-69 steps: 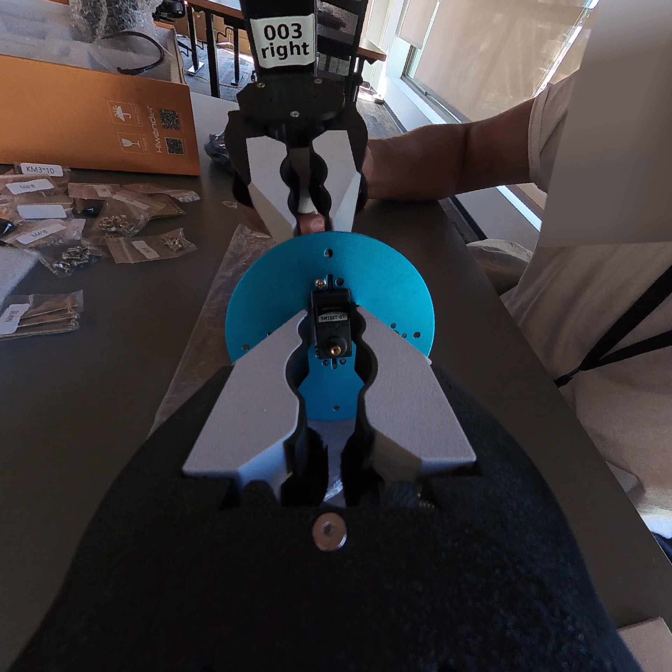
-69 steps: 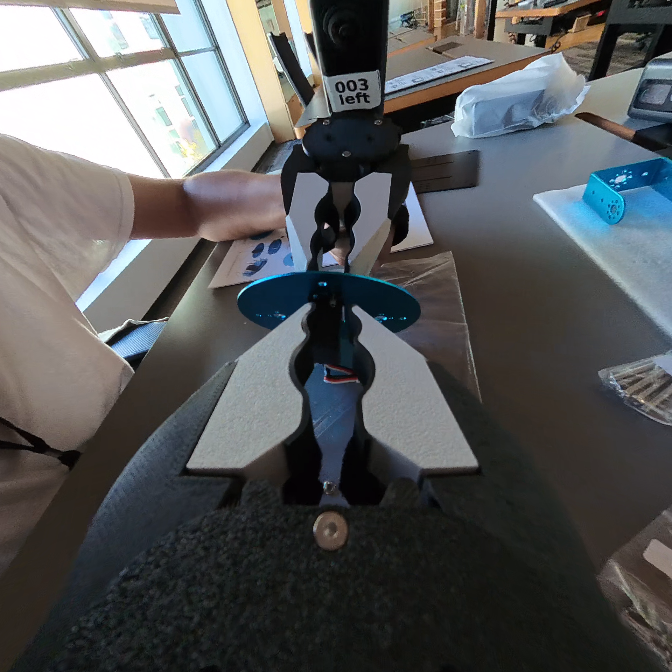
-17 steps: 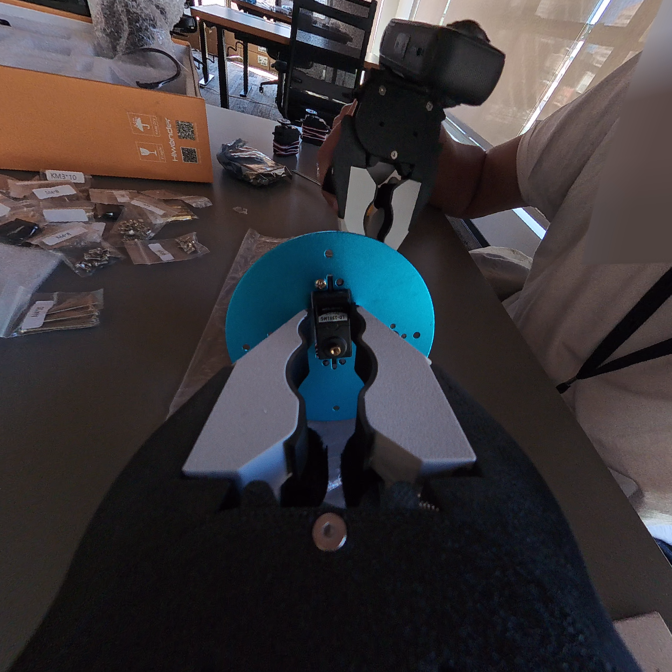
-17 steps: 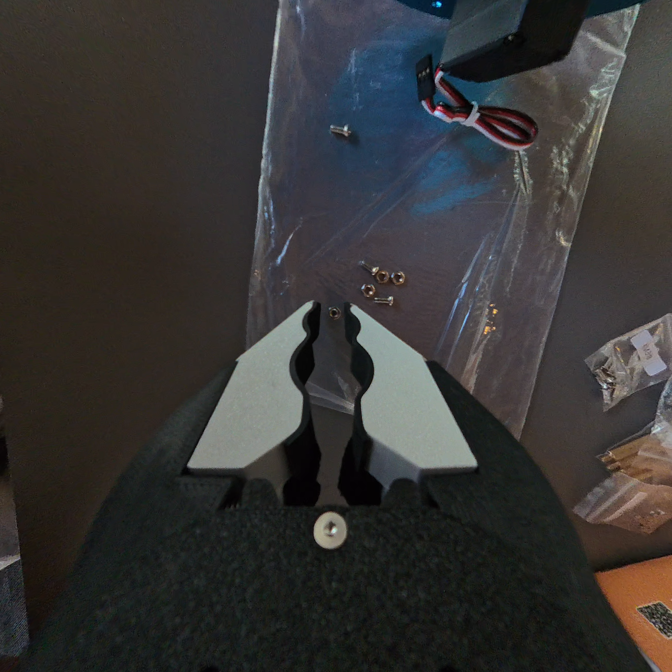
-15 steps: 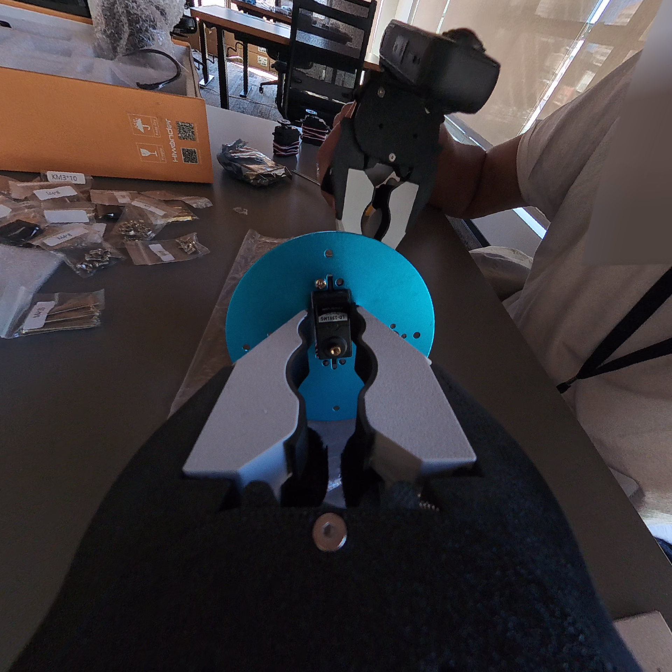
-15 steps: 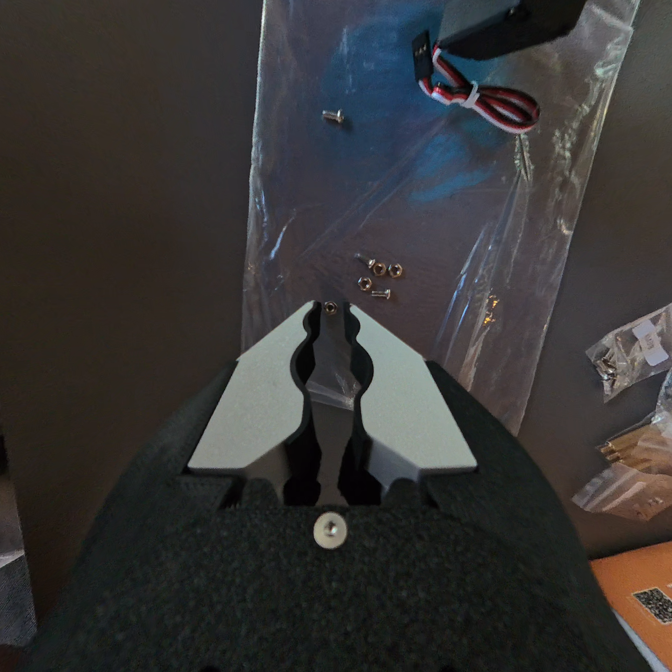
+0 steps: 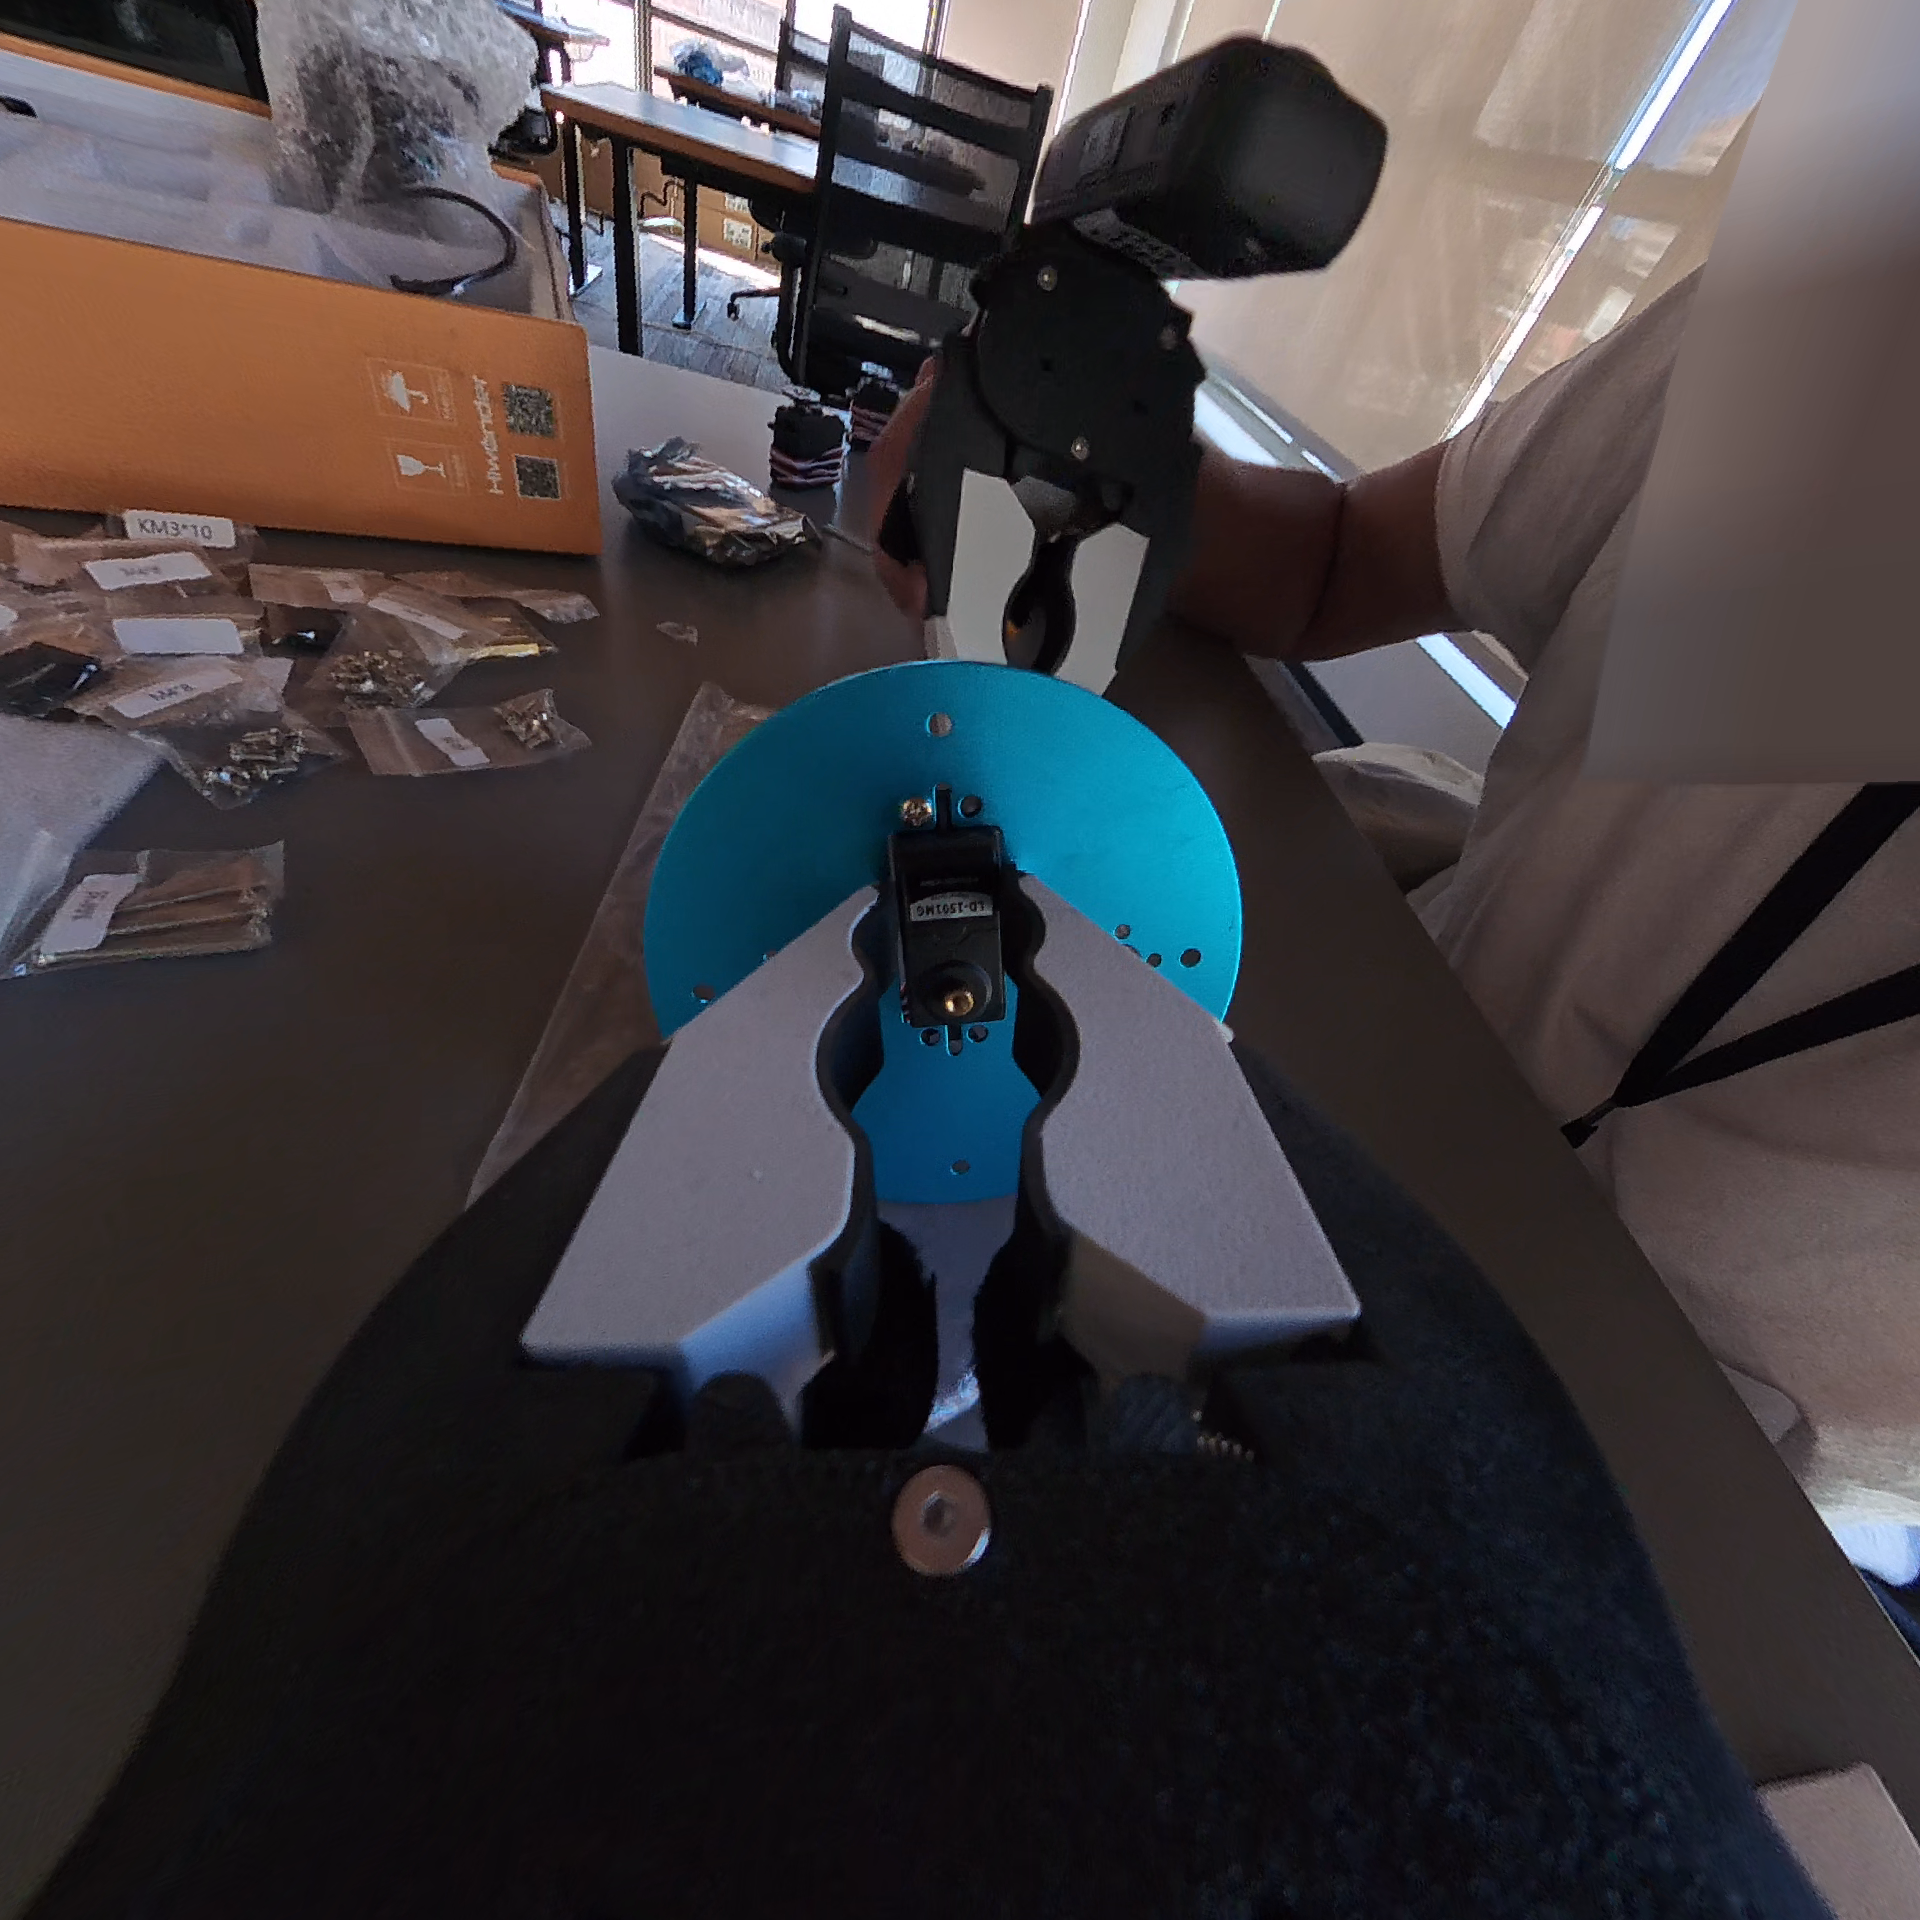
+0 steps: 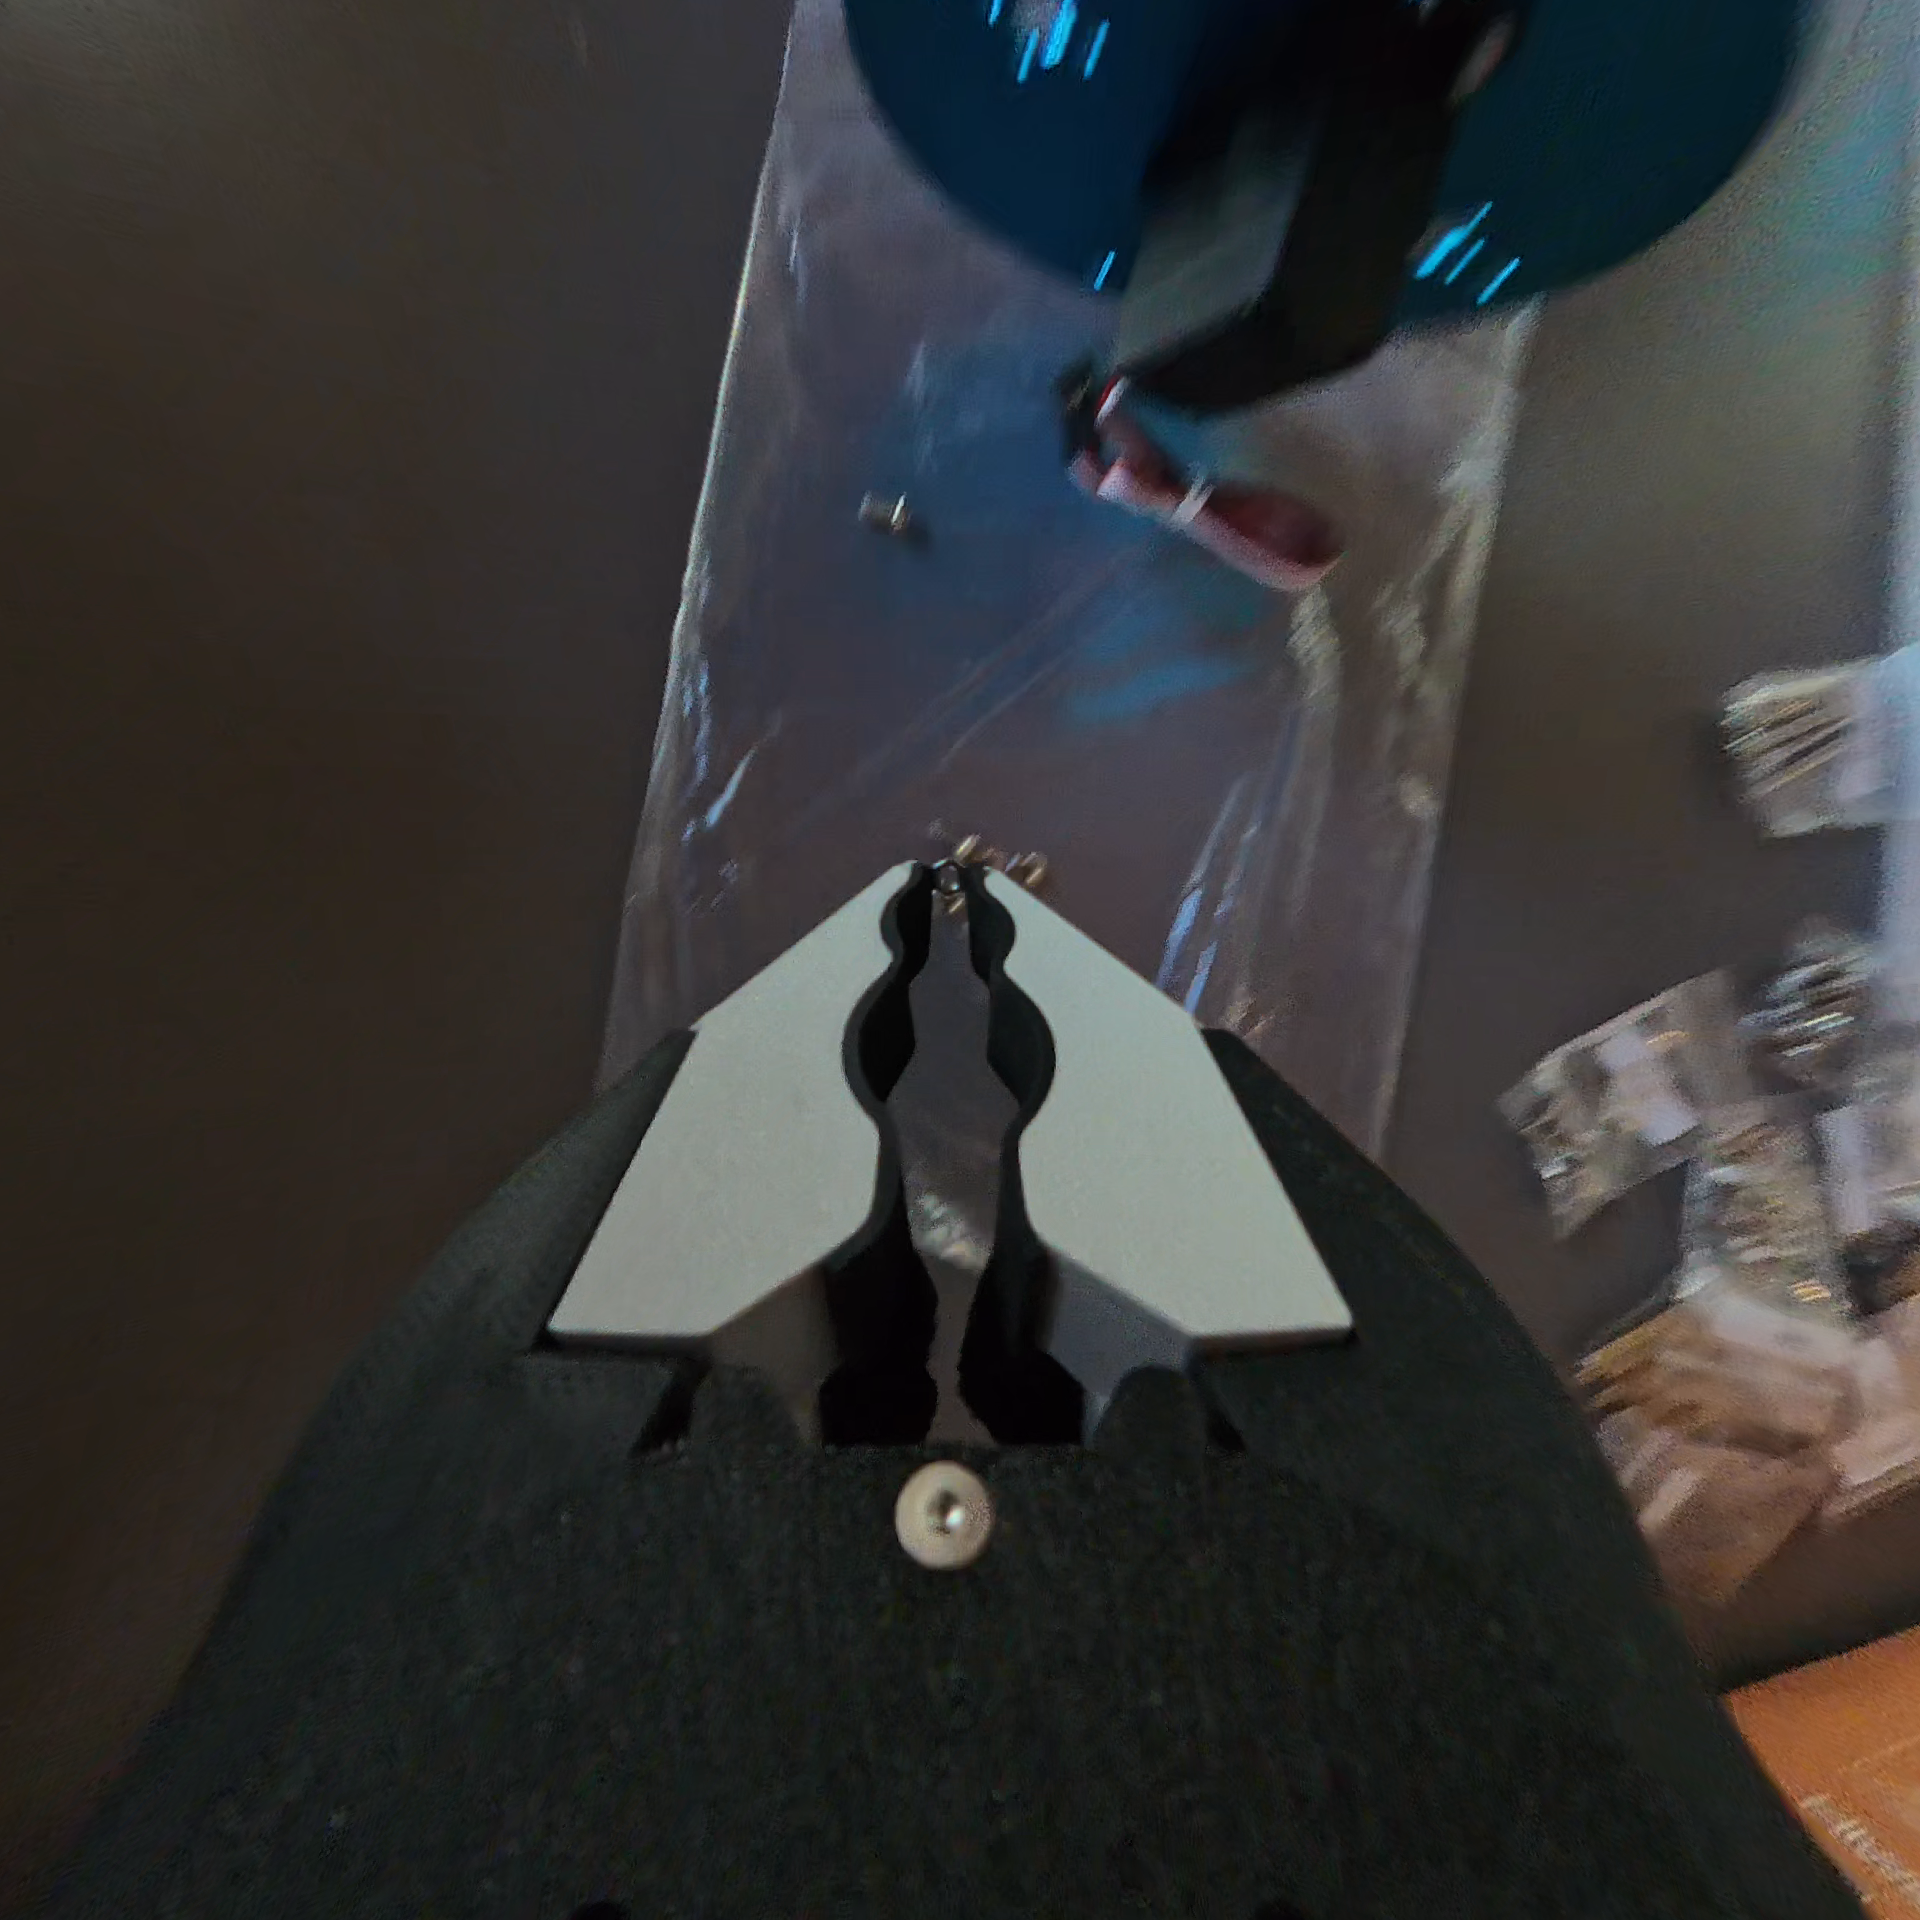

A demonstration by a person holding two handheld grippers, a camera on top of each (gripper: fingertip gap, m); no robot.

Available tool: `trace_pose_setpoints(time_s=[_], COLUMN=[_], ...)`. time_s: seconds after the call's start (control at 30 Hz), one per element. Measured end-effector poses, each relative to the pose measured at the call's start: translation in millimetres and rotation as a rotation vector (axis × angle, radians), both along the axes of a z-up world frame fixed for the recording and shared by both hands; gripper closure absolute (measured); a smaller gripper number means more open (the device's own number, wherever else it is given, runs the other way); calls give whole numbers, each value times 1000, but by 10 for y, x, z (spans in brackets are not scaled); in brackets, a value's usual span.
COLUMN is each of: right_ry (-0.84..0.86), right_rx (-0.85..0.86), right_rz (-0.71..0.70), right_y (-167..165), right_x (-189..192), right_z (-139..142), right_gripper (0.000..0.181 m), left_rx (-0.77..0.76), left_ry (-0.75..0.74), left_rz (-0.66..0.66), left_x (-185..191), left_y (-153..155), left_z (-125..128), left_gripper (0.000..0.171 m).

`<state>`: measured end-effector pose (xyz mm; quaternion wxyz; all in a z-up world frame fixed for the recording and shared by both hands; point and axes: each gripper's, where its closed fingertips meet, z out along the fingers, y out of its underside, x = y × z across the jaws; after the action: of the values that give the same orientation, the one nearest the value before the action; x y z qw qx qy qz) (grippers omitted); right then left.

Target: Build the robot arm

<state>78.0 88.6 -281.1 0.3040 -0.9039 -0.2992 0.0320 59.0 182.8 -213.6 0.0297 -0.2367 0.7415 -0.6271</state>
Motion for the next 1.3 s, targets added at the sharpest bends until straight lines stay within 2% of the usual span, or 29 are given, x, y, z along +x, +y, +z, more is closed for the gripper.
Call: trace_pose_setpoints(time_s=[0.17, 0.27, 0.37, 0.47, 0.87, 1.3], right_ry=[81, 192, 399, 493, 556, 543], right_rx=[624, 768, 748, 710, 655, 645], right_rz=[32, -74, -151, -161, -116, -115], right_y=[380, 539, 650, 692, 736, 752], right_x=[-73, -60, -52, -20, -166, -164], right_z=[654, 827, 881, 839, 786, 749], right_gripper=[176, 176, 176, 176, 176, 176], left_rx=[-71, -69, -27, 16, 26, 32], left_ry=[-14, -24, -31, -42, -49, -49], left_rz=[-22, -22, -21, -22, -43, -56], left_x=[-37, -43, -50, -60, -99, -116], left_y=[-1, -11, -37, -77, -156, -187], left_z=[125, 137, 92, 35, 16, -5], left_gripper=[153, 153, 153, 153, 153, 153])
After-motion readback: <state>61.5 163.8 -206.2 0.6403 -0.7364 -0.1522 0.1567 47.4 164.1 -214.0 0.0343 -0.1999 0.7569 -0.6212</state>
